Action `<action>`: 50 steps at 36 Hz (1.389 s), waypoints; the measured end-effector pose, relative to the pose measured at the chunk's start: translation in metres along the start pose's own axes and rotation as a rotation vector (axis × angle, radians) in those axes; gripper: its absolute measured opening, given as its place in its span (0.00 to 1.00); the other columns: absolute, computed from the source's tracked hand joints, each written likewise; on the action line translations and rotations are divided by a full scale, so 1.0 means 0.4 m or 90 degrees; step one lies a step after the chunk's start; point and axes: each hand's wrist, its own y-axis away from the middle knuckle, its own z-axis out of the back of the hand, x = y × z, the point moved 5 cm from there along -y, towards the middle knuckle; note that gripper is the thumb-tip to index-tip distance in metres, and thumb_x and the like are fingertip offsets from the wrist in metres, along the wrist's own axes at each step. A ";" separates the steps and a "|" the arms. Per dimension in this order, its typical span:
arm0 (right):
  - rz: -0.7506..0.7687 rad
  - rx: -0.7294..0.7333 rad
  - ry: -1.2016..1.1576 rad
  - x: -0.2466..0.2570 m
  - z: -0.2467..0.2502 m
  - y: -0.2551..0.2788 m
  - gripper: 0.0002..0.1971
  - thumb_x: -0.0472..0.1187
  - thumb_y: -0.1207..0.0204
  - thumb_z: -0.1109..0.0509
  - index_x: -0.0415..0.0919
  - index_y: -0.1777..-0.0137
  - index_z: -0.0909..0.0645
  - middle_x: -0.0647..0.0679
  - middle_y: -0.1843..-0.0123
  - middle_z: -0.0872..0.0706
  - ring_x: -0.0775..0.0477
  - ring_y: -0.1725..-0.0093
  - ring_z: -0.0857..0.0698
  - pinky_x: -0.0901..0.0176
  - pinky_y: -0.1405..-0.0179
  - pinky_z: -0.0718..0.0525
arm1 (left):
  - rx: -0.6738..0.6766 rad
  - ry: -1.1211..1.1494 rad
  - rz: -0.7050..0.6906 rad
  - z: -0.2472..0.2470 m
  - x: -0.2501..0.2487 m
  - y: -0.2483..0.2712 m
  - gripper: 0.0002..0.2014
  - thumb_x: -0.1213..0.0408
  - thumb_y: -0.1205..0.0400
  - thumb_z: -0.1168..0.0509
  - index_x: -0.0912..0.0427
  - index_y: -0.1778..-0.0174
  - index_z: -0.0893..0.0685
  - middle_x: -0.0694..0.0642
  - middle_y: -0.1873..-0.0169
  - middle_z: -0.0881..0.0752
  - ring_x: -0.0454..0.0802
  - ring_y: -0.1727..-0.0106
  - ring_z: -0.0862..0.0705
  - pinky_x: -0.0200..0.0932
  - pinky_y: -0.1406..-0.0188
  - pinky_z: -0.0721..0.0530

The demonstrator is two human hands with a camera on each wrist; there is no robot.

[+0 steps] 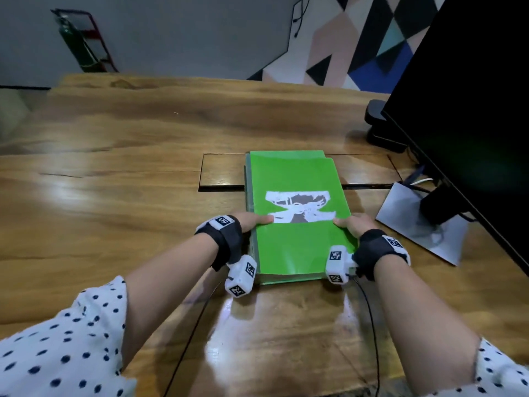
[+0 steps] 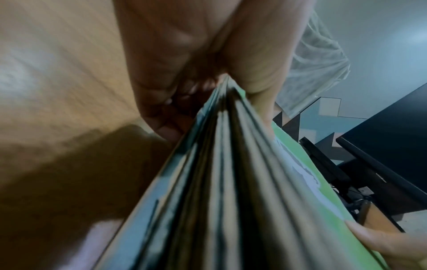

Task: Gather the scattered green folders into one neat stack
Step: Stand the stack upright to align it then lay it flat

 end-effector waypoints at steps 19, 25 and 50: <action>0.001 -0.115 0.205 0.016 0.020 -0.037 0.23 0.54 0.26 0.33 0.36 0.40 0.19 0.35 0.33 0.22 0.33 0.33 0.25 0.46 0.32 0.27 | -0.075 -0.204 -0.020 0.005 -0.051 -0.007 0.49 0.27 0.29 0.41 0.67 0.26 0.29 0.66 0.32 0.22 0.61 0.33 0.22 0.48 0.38 0.20; 0.089 -0.185 0.219 0.081 0.041 0.020 0.32 0.56 0.23 0.36 0.30 0.28 0.27 0.35 0.21 0.41 0.33 0.22 0.43 0.44 0.27 0.35 | -0.069 -0.175 -0.029 0.008 -0.043 0.024 0.52 0.27 0.26 0.47 0.67 0.18 0.46 0.68 0.20 0.41 0.64 0.21 0.37 0.59 0.25 0.34; -0.023 -0.013 0.158 -0.040 -0.007 0.059 0.34 0.60 0.21 0.39 0.29 0.28 0.27 0.33 0.32 0.20 0.34 0.37 0.19 0.50 0.38 0.21 | 0.044 0.082 0.017 -0.091 0.004 0.196 0.30 0.50 0.11 0.57 0.71 0.20 0.39 0.67 0.21 0.36 0.61 0.22 0.33 0.48 0.27 0.33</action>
